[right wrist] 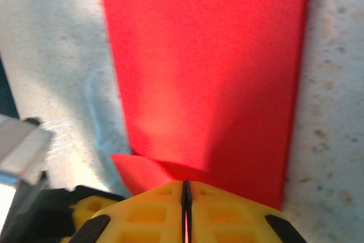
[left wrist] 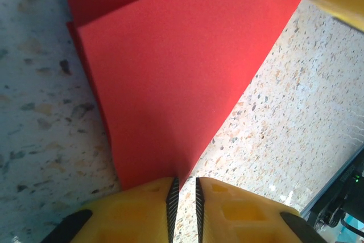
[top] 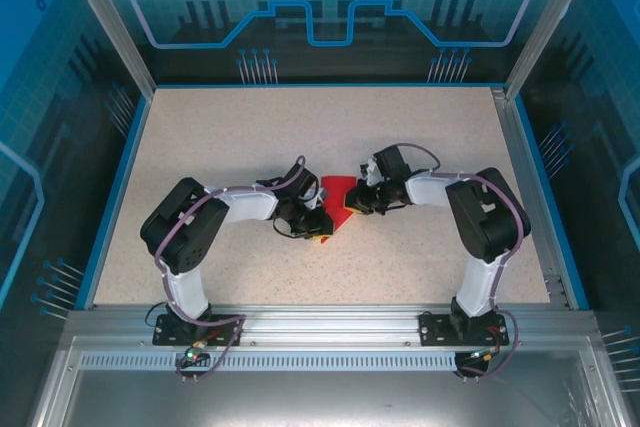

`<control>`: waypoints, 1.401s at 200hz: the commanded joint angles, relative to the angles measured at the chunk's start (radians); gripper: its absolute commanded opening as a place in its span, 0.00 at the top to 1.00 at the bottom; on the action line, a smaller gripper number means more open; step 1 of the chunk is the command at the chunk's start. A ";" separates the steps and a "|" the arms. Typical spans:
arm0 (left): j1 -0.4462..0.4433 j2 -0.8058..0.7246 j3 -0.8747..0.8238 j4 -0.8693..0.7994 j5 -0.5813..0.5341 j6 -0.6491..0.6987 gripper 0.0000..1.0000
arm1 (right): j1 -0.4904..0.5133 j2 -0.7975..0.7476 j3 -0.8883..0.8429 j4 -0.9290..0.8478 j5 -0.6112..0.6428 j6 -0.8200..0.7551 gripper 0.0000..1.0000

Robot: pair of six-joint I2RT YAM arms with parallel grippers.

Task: Fold a paper plane with a square sheet of paper (pick it up from the middle)
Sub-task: Third fold the triangle at the center of the table.

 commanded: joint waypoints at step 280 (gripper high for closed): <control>-0.005 0.020 -0.045 -0.081 -0.013 0.030 0.79 | -0.043 -0.092 -0.080 0.134 -0.025 0.040 0.88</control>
